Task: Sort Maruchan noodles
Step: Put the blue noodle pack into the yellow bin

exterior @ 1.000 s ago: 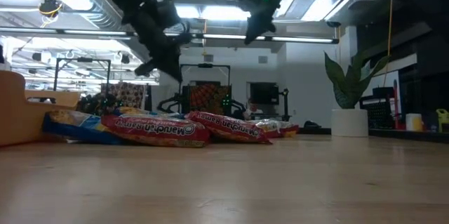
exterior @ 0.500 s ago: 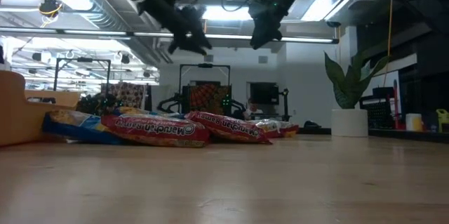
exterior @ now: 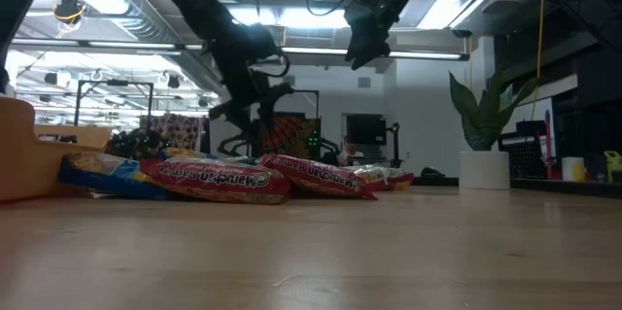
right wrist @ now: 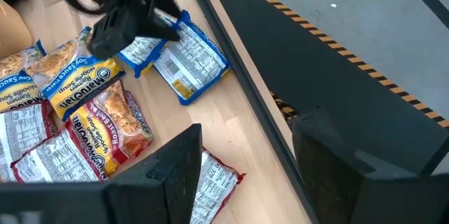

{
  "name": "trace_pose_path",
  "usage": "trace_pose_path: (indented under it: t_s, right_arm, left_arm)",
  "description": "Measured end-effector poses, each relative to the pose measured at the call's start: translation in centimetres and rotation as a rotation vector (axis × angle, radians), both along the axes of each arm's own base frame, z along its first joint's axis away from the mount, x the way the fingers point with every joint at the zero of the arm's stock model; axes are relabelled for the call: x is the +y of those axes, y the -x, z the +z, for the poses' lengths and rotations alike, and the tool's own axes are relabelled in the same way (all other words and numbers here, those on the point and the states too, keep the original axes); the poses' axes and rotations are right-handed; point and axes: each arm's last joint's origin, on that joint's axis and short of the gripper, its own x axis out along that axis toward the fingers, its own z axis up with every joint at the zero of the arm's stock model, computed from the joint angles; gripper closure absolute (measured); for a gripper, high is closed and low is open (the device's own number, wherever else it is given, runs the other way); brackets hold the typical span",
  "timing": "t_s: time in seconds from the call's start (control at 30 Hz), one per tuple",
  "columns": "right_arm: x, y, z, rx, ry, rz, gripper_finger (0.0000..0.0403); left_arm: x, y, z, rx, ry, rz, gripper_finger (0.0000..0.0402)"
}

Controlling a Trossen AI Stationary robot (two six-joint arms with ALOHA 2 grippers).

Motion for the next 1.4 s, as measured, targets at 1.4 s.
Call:
trace_pose_path:
  t_s: [1.4]
  right_arm:
    - [0.1, 0.0, -0.1, 0.006, -0.009, -0.001, 0.0191]
  left_arm:
    - [-1.1, 2.5, 5.2, -0.334, 0.214, -0.085, 0.0217]
